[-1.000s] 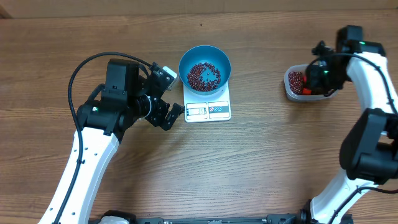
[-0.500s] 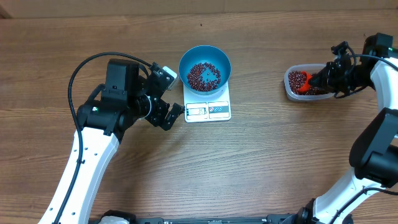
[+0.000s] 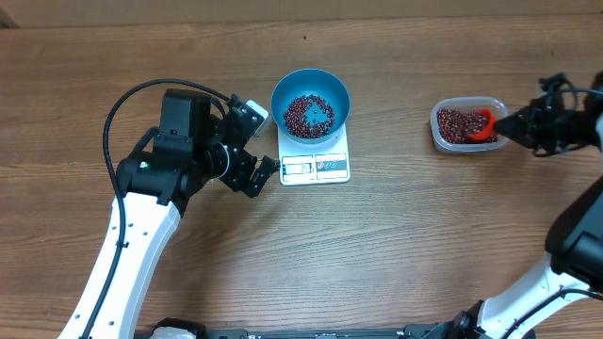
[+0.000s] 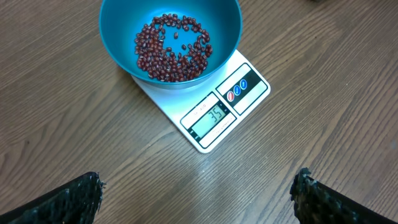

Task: Scoop item into bowl and weigh 150g on scale
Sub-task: 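Dip the scoop into the red beans with the right gripper, then lift the filled scoop out of the tub with the right gripper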

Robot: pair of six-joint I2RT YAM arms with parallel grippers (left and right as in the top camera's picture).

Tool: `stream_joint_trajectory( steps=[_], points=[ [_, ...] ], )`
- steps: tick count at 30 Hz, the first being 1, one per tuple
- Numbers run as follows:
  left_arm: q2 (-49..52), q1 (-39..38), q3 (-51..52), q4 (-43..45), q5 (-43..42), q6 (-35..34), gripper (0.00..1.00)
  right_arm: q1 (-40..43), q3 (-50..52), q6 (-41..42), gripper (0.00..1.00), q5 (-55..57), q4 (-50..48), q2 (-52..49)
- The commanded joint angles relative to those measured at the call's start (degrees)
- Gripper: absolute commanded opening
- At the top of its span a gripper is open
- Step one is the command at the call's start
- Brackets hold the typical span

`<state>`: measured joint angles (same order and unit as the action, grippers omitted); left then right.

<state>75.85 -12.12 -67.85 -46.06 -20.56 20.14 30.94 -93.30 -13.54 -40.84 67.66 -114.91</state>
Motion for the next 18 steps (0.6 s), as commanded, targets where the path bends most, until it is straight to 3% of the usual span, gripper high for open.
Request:
stream_joint_trajectory(
  steps=[1, 18],
  points=[
    [-0.2, 0.0, -0.5, 0.0, 0.2, 1.3, 1.00, 2.1, 0.3, -0.5, 0.04, -6.2, 0.3, -0.3],
    [-0.2, 0.0, -0.5, 0.0, 0.2, 1.3, 0.99, 5.0, 0.3, -11.1, 0.04, -24.9, 10.0, -0.3]
  ],
)
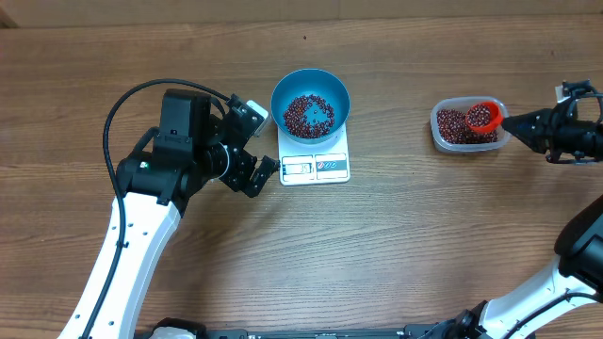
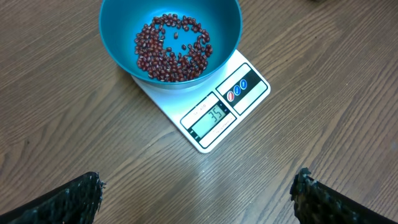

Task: Scoop item into bowl and weigh 150g on scale
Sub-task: 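Lift the filled scoop out of the tub with the right gripper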

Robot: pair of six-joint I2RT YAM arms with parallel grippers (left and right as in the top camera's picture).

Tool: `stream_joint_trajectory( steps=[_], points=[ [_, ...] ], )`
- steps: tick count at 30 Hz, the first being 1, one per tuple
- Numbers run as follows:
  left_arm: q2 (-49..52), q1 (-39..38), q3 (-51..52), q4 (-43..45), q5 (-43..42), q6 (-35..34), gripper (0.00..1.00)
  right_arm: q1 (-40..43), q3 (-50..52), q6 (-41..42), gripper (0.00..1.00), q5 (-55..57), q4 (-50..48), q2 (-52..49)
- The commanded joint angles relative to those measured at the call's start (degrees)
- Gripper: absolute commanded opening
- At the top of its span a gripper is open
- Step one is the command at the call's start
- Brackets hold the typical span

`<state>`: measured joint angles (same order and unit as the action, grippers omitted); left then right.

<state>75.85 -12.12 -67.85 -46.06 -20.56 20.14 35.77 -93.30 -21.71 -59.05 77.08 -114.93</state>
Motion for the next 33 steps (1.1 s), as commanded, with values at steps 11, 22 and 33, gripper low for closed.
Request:
stream_joint_trajectory(
  steps=[11, 22, 33],
  points=[
    [-0.2, 0.0, -0.5, 0.0, 0.2, 1.3, 1.00, 0.2, 0.3, -9.6, 0.04, -14.0, 7.5, -0.3],
    [-0.2, 0.0, -0.5, 0.0, 0.2, 1.3, 1.00, -1.6, 0.3, -11.8, 0.04, -16.8, 9.6, -0.3],
    [-0.2, 0.0, -0.5, 0.0, 0.2, 1.3, 1.00, -13.6, 0.3, -11.3, 0.04, -22.1, 9.6, -0.3]
  ],
)
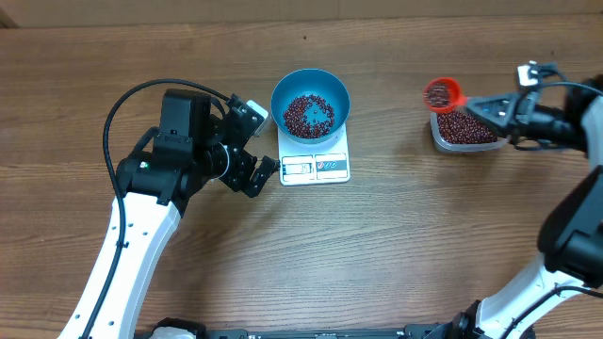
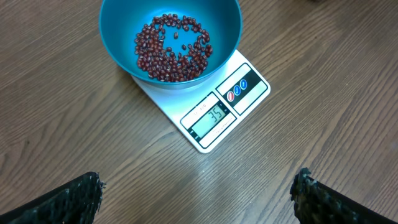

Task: Scoop item into bowl and weigh 150g on scale
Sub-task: 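Lift the filled scoop out of the tub with the right gripper, then carry the filled scoop over the teal bowl with the right gripper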

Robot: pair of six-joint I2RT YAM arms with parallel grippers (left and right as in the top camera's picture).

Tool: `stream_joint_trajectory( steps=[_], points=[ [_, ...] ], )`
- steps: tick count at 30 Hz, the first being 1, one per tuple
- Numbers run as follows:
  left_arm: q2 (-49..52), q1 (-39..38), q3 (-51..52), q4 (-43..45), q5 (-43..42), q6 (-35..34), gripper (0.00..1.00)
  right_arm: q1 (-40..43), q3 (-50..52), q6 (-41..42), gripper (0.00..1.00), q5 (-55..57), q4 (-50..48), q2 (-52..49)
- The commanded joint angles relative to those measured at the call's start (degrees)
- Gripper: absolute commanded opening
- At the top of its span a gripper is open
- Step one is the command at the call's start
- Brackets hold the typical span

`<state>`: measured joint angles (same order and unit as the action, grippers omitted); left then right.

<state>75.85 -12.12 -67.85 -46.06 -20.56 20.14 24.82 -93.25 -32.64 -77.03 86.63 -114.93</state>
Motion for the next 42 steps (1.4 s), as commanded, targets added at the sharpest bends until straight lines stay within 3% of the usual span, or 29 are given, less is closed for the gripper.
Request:
stream_joint_trajectory(
  steps=[1, 13, 20, 30, 42],
  points=[
    [-0.2, 0.0, -0.5, 0.0, 0.2, 1.3, 1.00, -3.4, 0.3, -0.4, 0.04, -4.3, 0.1, -0.3],
    [-0.2, 0.0, -0.5, 0.0, 0.2, 1.3, 1.00, -16.2, 0.3, 2.6, 0.04, -6.6, -4.4, -0.3],
    [-0.2, 0.0, -0.5, 0.0, 0.2, 1.3, 0.99, -22.0, 0.3, 18.6, 0.04, -5.8, -20.2, -0.3],
    [-0.2, 0.0, -0.5, 0.0, 0.2, 1.3, 1.00, -29.3, 0.3, 41.8, 0.04, 7.2, -41.8, -0.3],
    [-0.2, 0.0, -0.5, 0.0, 0.2, 1.3, 1.00, -33.7, -1.7, 43.1, 0.04, 24.2, -42.6, -0.2]
  ],
)
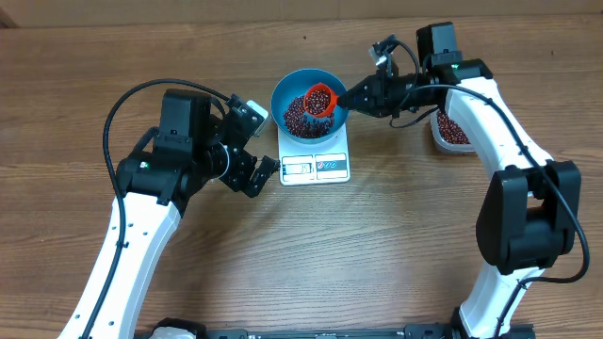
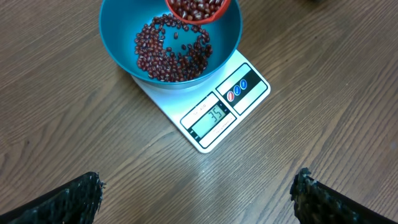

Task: Scoop item into bowl and weigh 150g on scale
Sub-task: 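Carry the filled scoop over the teal bowl with the right gripper, then tip the scoop with the right gripper to pour beans into bowl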

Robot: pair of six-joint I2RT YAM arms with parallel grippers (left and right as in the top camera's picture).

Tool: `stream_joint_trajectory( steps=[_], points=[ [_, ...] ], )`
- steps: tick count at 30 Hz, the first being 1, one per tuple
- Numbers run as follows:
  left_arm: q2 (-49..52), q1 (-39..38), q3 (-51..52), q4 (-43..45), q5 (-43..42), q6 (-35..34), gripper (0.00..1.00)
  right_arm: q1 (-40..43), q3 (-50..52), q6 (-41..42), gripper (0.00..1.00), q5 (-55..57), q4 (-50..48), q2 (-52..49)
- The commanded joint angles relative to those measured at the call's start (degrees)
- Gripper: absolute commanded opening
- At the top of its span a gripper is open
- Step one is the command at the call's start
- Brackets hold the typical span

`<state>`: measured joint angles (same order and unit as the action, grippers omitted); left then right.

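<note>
A blue bowl point(image 1: 303, 87) holding dark red beans point(image 2: 171, 50) stands on a white scale point(image 1: 316, 168) whose display point(image 2: 214, 115) reads 35. A red scoop point(image 1: 321, 98) filled with beans hangs over the bowl's right side, also in the left wrist view at the top point(image 2: 196, 7). My right gripper point(image 1: 366, 96) is shut on the scoop's handle. My left gripper point(image 1: 261, 175) stands open on the table left of the scale, its fingertips point(image 2: 74, 199) wide apart with nothing between them.
A clear plastic tub of beans point(image 1: 450, 130) sits at the right, partly hidden by my right arm. My left arm reaches in from the lower left, with its black cable looping above it.
My right gripper has moved left with the filled scoop, from above the tub's left edge to over the bowl. The left arm has not moved and the scale still reads 35.
The scoop lay down in the tub's beans with my right gripper on its handle. Then it sat filled in the tub. Then it was lifted over the tub's left edge. Now it hangs over the bowl, the scale reading 35 throughout.
</note>
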<state>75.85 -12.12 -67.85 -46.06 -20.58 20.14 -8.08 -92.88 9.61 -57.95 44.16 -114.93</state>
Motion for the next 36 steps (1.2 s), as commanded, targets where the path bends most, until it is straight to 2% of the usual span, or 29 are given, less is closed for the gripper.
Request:
stream_joint_trajectory(
  steps=[1, 11, 19, 36],
  points=[
    [-0.2, 0.0, -0.5, 0.0, 0.2, 1.3, 1.00, -1.2, -2.7, 0.8, 0.04, 6.3, 0.2, -0.2],
    [-0.2, 0.0, -0.5, 0.0, 0.2, 1.3, 1.00, -6.0, -10.8, -2.6, 0.04, 21.8, 7.6, -0.2],
    [-0.2, 0.0, -0.5, 0.0, 0.2, 1.3, 1.00, -11.5, -17.7, -4.1, 0.04, 40.0, 13.3, -0.2],
    [-0.2, 0.0, -0.5, 0.0, 0.2, 1.3, 1.00, -20.9, -21.2, -7.3, 0.04, 63.6, 16.4, 0.0]
  ],
)
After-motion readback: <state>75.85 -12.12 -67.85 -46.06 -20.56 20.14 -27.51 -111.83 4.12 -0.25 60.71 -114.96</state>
